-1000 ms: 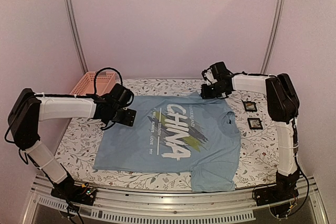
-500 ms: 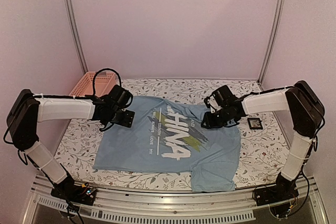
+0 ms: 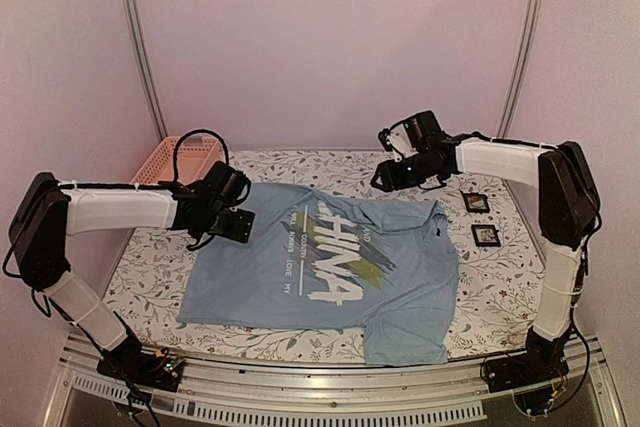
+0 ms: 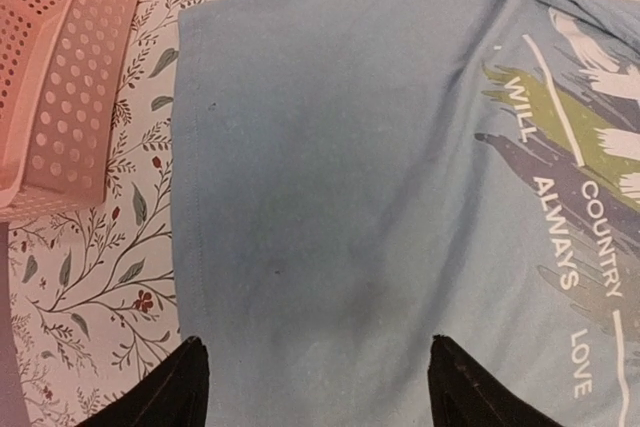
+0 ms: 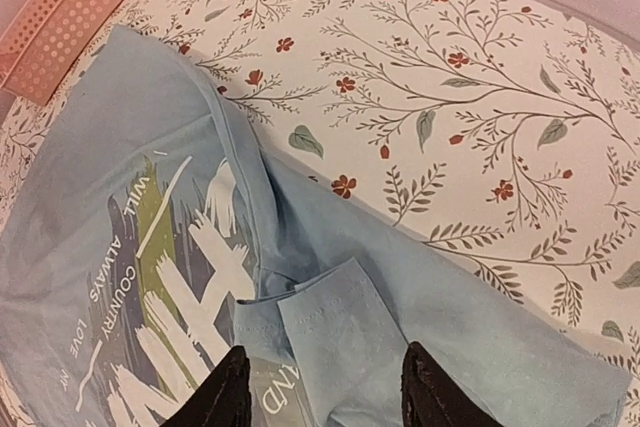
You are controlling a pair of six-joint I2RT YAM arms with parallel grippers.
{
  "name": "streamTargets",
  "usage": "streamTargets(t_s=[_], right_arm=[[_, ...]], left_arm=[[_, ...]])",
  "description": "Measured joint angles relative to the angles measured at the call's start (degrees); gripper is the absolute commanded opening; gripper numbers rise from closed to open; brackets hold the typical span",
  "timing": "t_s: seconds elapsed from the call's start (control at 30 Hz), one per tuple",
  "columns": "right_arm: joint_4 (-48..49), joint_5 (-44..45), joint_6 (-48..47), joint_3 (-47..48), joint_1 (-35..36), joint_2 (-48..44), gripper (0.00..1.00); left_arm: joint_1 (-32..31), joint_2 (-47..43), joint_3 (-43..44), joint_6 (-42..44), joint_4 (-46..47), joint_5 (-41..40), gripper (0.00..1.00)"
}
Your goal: Pin the brooch onto the clothing
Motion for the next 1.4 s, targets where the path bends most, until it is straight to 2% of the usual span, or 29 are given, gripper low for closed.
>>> streamTargets(t_s=[0.1, 0.3, 0.33, 0.47, 0.53, 0.83, 1.0, 1.2, 1.4], right_arm=[[-0.3, -1.9, -2.2, 5.2, 0.2, 6.9, 0.53], [-1.4, -5.9, -2.8, 9.2, 0.6, 16.5, 0.48], [-1.5, -6.3, -2.6, 9.7, 0.7, 17.4, 0.44], [-1.4, -7.0, -1.8, 10.4, 1.4, 18.8, 0.10], [-1.2, -6.9, -1.1, 10.4, 1.6, 18.8, 0.00], [-1.0, -2.4, -0.8, 10.4, 1.7, 18.3, 0.00], [-1.4, 0.3, -1.2, 11.4, -0.5, 16.7, 0.00], [-1.6, -0.6, -1.9, 21.4, -7.2, 17.8, 0.00], [1.4, -3.6, -3.7, 36.6, -12.9, 26.9, 0.07]], left_arm=[[0.0, -1.1, -0.9, 0.0, -0.4, -0.2, 0.75], [0.0, -1.5, -1.5, 0.0, -1.0, -0.1, 0.75], [0.0, -1.5, -1.5, 0.0, -1.0, 0.0, 0.75], [0.0, -1.4, -1.5, 0.0, -1.1, 0.1, 0.75], [0.0, -1.4, -1.5, 0.0, -1.1, 0.2, 0.75], [0.0, -1.4, -1.5, 0.5, -1.6, 0.3, 0.75], [0.0, -1.4, -1.5, 0.5, -1.9, 0.3, 0.75], [0.0, -1.4, -1.5, 0.5, -1.9, 0.3, 0.75], [0.0, -1.4, -1.5, 0.7, -2.0, 0.0, 0.75]])
